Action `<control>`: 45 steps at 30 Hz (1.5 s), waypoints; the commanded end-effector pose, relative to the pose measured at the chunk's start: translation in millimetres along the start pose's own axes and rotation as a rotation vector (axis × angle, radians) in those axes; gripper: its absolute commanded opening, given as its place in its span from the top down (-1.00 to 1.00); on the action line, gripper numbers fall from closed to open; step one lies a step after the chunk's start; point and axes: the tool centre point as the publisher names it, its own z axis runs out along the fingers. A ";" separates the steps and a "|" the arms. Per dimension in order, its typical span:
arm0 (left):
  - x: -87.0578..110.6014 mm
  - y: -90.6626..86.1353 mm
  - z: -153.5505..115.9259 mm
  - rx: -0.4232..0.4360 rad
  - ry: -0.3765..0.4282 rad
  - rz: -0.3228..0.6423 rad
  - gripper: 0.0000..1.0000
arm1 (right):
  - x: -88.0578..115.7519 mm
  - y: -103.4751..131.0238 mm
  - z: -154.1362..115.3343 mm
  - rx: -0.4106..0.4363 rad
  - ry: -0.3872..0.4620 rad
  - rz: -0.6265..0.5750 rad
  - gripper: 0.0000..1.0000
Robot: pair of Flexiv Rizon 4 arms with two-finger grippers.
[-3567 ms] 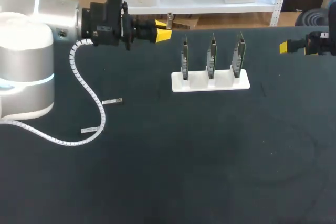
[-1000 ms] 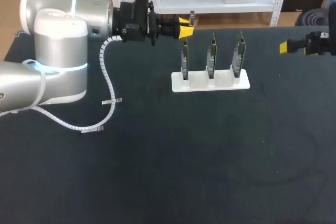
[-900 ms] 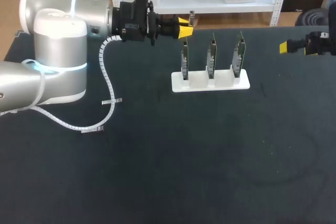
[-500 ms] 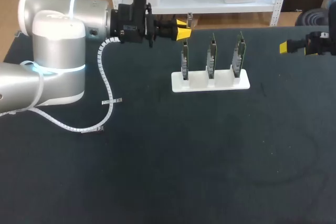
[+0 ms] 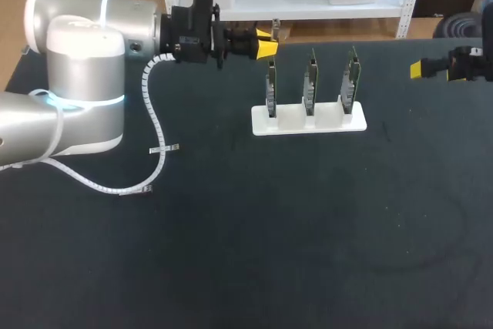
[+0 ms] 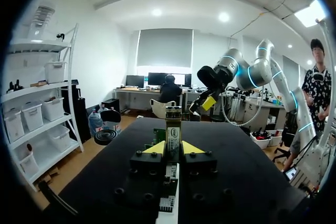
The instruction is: Pick up the optical module with the left hand, and insert it into the network port with the right hand.
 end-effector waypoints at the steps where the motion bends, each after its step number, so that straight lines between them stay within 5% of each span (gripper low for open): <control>1: -0.1 -0.5 0.9 -0.004 0.003 0.003 1.00 | 0.0 0.0 0.1 0.000 0.000 0.000 -1.00; 45: 2.5 -6.2 0.2 -0.013 0.017 -0.009 1.00 | 0.0 0.0 0.1 0.000 0.000 0.000 -1.00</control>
